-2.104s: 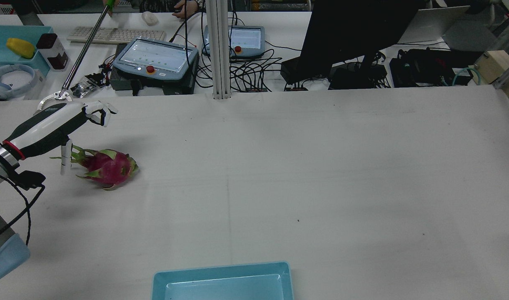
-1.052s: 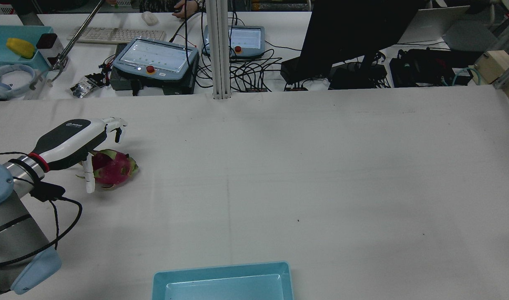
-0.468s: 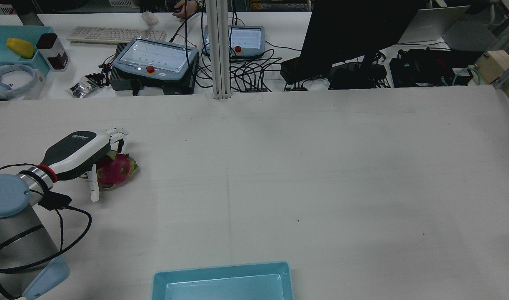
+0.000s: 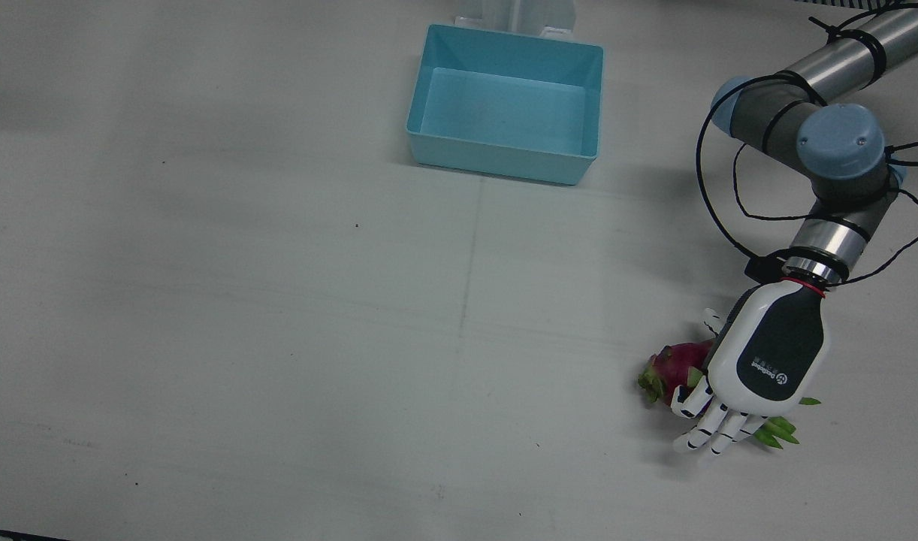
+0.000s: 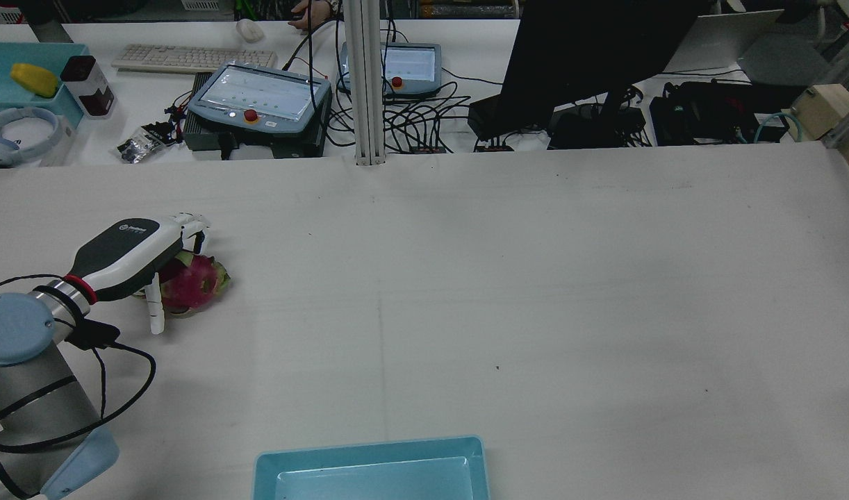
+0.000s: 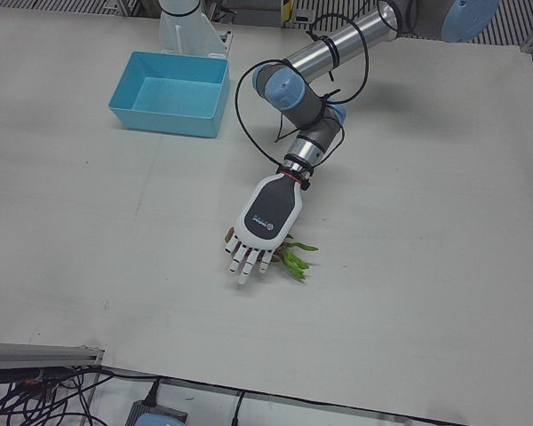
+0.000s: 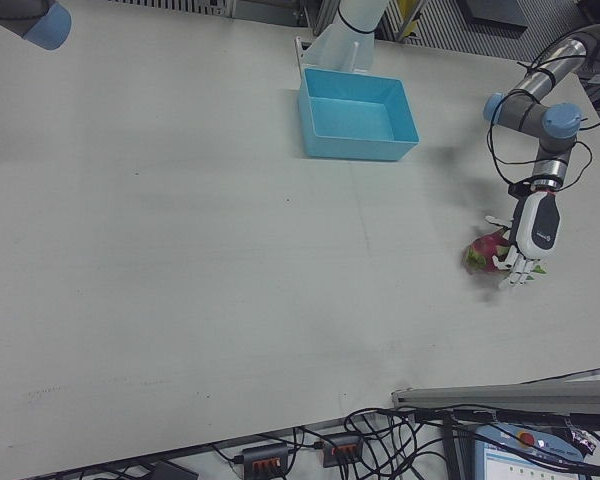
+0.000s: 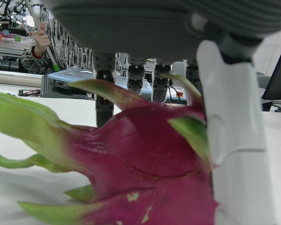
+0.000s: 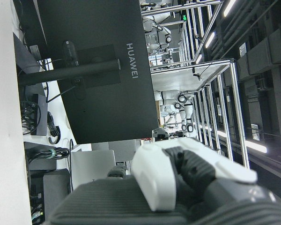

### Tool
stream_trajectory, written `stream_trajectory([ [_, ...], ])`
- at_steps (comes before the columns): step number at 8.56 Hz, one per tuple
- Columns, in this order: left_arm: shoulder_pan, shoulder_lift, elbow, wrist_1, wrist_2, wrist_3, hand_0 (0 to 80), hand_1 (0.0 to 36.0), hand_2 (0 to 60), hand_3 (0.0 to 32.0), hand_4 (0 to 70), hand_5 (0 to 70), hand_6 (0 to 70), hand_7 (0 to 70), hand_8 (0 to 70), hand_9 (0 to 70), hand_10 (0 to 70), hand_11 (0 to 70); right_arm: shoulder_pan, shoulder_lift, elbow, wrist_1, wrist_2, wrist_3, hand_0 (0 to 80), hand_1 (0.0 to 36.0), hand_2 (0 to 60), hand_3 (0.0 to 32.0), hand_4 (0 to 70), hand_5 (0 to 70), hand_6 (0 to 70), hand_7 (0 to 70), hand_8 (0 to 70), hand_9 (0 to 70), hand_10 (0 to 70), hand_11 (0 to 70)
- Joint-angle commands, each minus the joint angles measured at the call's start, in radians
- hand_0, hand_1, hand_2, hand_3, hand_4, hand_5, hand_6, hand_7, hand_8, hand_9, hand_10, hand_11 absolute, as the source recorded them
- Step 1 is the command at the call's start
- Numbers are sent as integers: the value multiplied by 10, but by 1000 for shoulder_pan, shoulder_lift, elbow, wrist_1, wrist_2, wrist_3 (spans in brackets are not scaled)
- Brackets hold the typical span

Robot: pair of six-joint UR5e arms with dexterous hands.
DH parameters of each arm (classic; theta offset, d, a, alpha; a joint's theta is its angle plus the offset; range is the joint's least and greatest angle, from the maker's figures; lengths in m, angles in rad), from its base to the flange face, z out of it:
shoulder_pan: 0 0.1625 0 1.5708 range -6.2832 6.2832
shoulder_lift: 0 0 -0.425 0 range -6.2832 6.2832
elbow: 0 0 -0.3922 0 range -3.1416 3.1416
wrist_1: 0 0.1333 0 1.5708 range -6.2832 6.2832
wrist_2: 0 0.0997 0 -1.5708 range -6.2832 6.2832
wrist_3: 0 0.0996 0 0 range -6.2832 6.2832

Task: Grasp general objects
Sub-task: 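Close the left hand fingers around the dragon fruit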

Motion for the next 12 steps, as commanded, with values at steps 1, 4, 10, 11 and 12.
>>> stream_trajectory([
  [1,28,-10,20,-2,-11,9,546,360,600,70,0,700,106,300,209,174,125,212,0,0,0,0,0,0,0,0,0,0,0,0,0,0,0,0,0,0],
  [4,41,-10,20,2,-43,9,578,360,600,34,30,700,183,411,294,262,204,326,0,0,0,0,0,0,0,0,0,0,0,0,0,0,0,0,0,0],
  [10,64,-12,10,8,-111,28,677,360,600,0,217,700,663,700,625,700,490,700,0,0,3,0,0,0,0,0,0,0,0,0,0,0,0,0,0,0],
  [11,64,-12,-1,11,-109,23,800,360,600,0,242,700,700,700,700,700,600,700,0,0,3,0,0,0,0,0,0,0,0,0,0,0,0,0,0,0],
  [12,62,-12,-25,30,-103,22,800,360,600,0,265,700,700,700,700,700,693,700,0,0,3,0,0,0,0,0,0,0,0,0,0,0,0,0,0,0],
])
